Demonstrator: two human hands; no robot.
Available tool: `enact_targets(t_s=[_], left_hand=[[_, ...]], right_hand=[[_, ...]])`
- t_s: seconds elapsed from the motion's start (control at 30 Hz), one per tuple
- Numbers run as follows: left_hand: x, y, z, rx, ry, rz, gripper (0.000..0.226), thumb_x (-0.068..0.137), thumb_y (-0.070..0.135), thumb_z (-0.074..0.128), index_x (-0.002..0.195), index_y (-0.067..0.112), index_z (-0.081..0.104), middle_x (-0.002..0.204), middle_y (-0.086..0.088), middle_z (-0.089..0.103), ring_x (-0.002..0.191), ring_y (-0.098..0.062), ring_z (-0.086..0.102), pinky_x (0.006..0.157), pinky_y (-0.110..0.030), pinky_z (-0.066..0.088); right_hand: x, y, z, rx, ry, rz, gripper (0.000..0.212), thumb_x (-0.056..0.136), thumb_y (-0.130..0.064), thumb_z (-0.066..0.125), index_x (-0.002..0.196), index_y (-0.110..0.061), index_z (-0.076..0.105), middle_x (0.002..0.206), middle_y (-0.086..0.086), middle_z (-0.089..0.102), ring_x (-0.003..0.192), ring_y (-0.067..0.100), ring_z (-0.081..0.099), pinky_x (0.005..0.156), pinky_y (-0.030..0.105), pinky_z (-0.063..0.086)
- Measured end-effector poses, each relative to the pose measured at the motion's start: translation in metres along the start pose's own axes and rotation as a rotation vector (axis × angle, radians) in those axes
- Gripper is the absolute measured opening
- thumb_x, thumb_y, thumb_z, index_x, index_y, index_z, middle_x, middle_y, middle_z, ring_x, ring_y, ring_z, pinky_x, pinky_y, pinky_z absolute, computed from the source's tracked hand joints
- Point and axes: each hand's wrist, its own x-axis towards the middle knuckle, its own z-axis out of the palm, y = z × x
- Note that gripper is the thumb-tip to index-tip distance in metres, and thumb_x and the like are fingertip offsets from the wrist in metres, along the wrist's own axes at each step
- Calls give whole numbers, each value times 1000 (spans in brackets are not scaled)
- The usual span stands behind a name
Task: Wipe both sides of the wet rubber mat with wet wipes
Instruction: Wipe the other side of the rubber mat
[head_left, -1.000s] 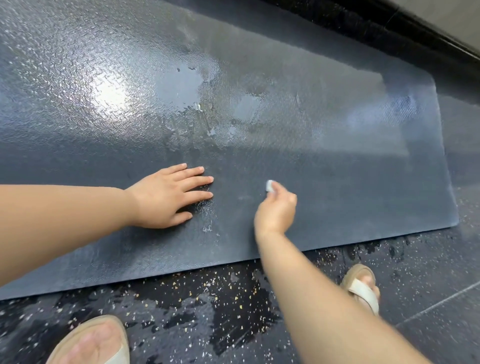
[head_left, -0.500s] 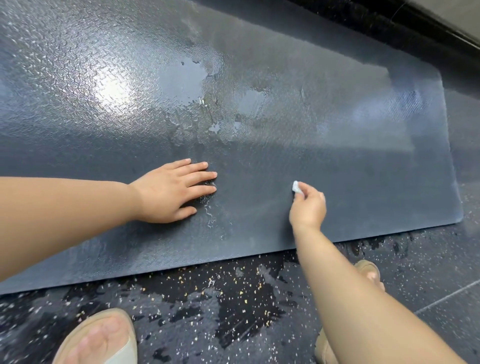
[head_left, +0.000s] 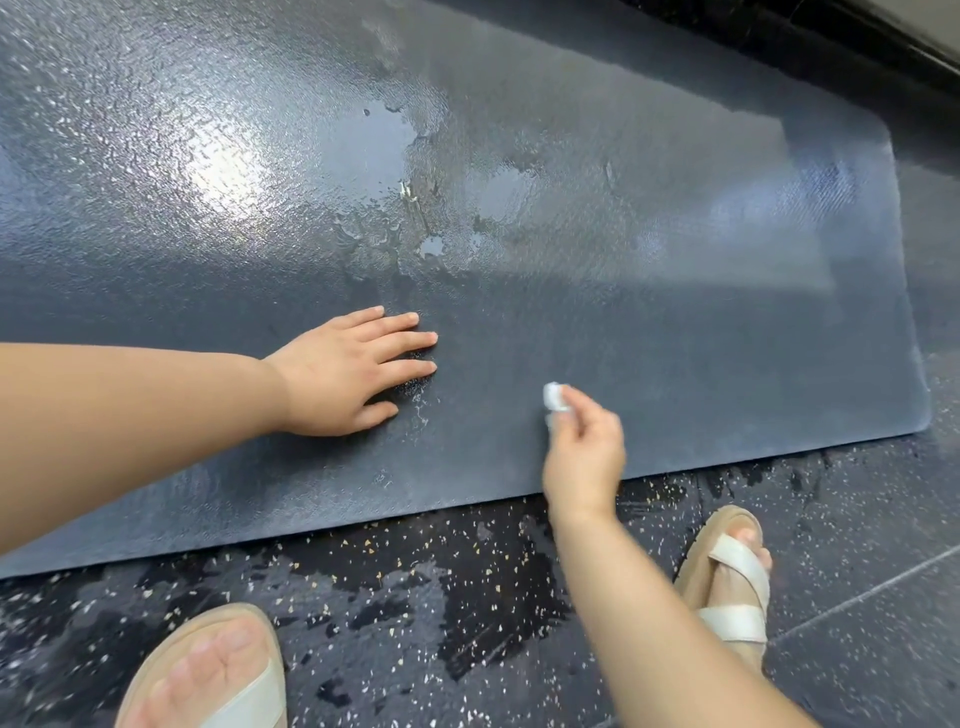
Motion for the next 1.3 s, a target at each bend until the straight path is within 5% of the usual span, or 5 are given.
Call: enact_targets(t_s=[0.27,0.53,0.9,1.17,1.3], left_hand=[[-1,0,2,10,8,1,61,96,55,24,150,36,5,159,8,-6,145,-16,-11,110,-31,-20],[-2,-1,1,12,17,-1,61,95,54,25,150,35,6,159,8,-6,145,-16,-11,110,-31,-20],[-10,-8,6,19,65,-60,64,94,60,21,150,34,7,159,7,-1,146,-17,-9,113,-37,-17],[-18,-17,3,-34,79,-59,64,92,59,27,149,31,20,158,4,12,146,-19,2,113,-37,-14],[-26,-21,2,-39,88,-80,62,93,57,28,149,30,24,157,3,16,146,-20,6,115,-38,-10]], right_hand=[[1,29,-4,-120,157,191,20,94,-9,51,105,-11,68,107,1,52,97,16,56,78,-1,26],[-113,-4,38,92,-353,21,30,89,-8,61,85,-37,68,93,-9,56,89,-5,56,81,4,38],[27,23,3,-130,212,205,22,95,-10,50,110,-12,66,113,3,51,99,21,57,73,5,27],[-98,-10,52,-33,-434,-241,20,89,-12,60,95,-26,72,92,-15,53,90,-4,55,83,4,36],[-10,-28,41,105,-109,-111,14,90,-15,61,99,-25,67,105,-1,63,103,6,57,97,24,42]])
